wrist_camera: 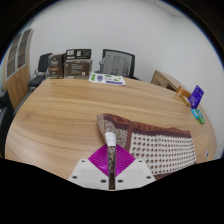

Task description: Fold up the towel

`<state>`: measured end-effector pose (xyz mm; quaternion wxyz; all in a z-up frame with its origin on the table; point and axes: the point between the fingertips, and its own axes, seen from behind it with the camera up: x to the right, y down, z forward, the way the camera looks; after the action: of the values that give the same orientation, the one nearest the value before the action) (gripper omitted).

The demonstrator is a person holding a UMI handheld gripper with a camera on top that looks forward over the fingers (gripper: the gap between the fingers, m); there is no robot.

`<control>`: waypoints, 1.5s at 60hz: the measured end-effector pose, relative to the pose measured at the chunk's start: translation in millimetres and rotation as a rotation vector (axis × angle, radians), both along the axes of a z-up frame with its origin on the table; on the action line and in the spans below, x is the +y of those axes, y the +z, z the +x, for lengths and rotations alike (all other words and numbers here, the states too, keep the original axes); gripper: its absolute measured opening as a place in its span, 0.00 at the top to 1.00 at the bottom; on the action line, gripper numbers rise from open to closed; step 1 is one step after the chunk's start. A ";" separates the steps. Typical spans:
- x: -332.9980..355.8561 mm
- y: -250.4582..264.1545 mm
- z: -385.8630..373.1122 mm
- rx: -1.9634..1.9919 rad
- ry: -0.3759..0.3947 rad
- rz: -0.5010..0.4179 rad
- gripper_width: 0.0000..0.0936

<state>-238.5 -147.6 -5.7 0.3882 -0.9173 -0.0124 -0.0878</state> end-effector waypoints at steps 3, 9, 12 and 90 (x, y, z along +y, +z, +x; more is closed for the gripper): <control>-1.8 2.2 -1.9 0.021 0.007 -0.012 0.95; -3.5 20.8 -27.2 0.139 0.021 -0.015 0.95; -3.9 41.4 -42.0 0.215 0.027 0.011 0.95; -162.0 188.4 105.3 0.130 -0.051 0.139 0.09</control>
<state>-133.2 -309.7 182.7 0.4484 -0.8920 0.0424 -0.0384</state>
